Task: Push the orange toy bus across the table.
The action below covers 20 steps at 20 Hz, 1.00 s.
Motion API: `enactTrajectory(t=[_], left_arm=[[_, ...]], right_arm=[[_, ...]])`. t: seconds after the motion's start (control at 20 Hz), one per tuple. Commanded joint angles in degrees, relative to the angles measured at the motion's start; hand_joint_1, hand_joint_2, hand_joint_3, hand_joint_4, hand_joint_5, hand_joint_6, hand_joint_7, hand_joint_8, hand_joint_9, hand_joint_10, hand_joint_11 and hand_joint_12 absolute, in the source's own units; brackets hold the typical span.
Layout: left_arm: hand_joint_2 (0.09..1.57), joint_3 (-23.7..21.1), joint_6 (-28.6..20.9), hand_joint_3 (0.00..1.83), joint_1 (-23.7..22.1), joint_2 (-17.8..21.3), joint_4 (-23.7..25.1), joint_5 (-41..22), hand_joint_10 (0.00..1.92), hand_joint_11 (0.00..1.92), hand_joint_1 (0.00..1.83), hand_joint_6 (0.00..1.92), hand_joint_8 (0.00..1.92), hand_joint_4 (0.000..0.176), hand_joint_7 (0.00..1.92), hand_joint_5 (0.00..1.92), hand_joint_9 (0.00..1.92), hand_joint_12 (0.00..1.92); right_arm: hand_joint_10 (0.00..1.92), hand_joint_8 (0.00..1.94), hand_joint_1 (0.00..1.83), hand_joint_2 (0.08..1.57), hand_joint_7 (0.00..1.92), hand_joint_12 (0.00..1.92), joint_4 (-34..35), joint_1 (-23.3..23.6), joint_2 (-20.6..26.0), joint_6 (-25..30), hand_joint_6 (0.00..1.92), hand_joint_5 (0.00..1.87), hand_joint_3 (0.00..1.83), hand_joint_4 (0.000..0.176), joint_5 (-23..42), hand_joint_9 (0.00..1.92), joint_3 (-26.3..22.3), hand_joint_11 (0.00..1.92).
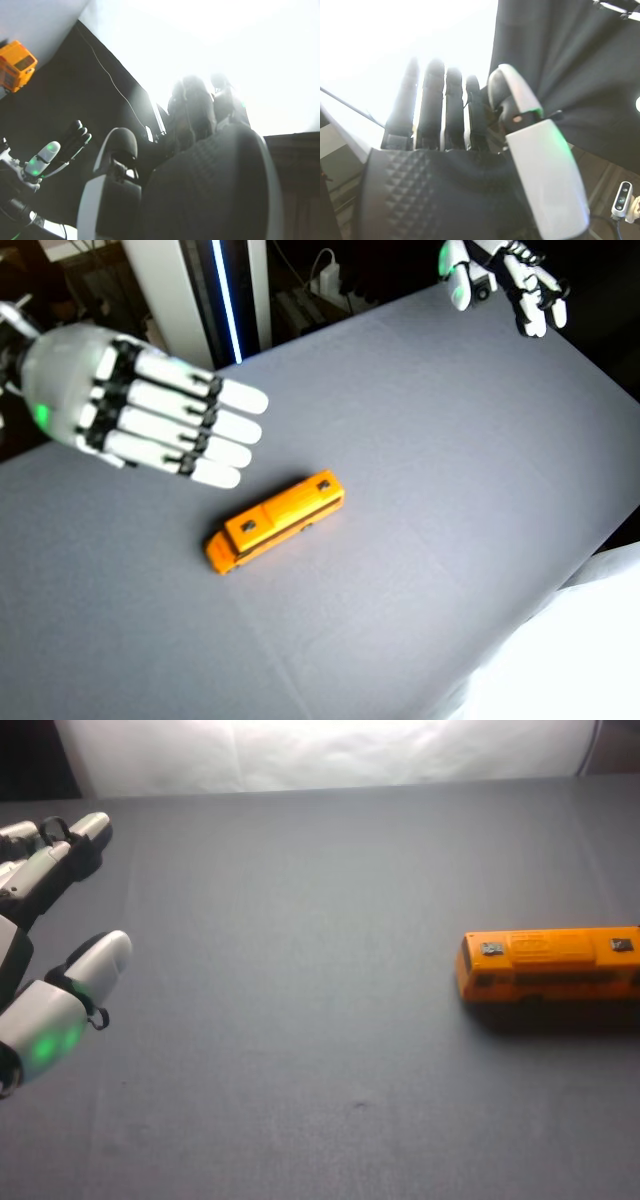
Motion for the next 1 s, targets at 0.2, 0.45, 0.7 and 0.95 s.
enactTrajectory(t=[0.2,0.45,0.7,0.95], left_arm=[[1.54,-0.7,1.2,0.01,-2.5,1.3,5.6,-7.1,0.0,0.0,0.38,0.0,0.01,0.0,0.32,0.14,0.28,0.39],[1.57,-0.4,4.2,0.02,-8.4,3.0,12.3,-7.1,0.0,0.0,0.08,0.0,0.0,0.0,0.23,0.17,0.17,0.21],[1.49,0.1,6.0,0.0,-11.9,3.7,14.8,-7.2,0.03,0.0,0.02,0.02,0.02,0.0,0.4,0.39,0.4,0.96],[1.33,-0.6,6.8,0.0,-17.2,6.4,16.8,-7.2,0.02,0.11,1.15,0.0,0.0,0.0,0.5,0.4,0.54,1.01]], right_arm=[[0.01,0.0,0.95,1.38,0.49,0.22,-4.1,4.2,0.9,-3.8,0.01,0.34,0.0,0.0,7.4,0.61,-1.7,0.52],[0.0,0.0,1.2,1.31,0.12,0.01,-11.1,9.7,1.4,-5.7,0.0,0.19,0.0,0.004,7.4,0.3,-1.6,0.35],[0.0,0.01,0.75,1.42,0.06,0.0,-12.0,11.9,1.4,-5.9,0.0,0.05,0.03,0.0,7.4,0.07,-0.5,0.08],[0.02,0.03,0.62,1.27,0.21,0.94,-14.1,15.7,3.0,-7.7,0.01,0.09,0.0,0.015,7.5,0.29,-1.3,0.01]])
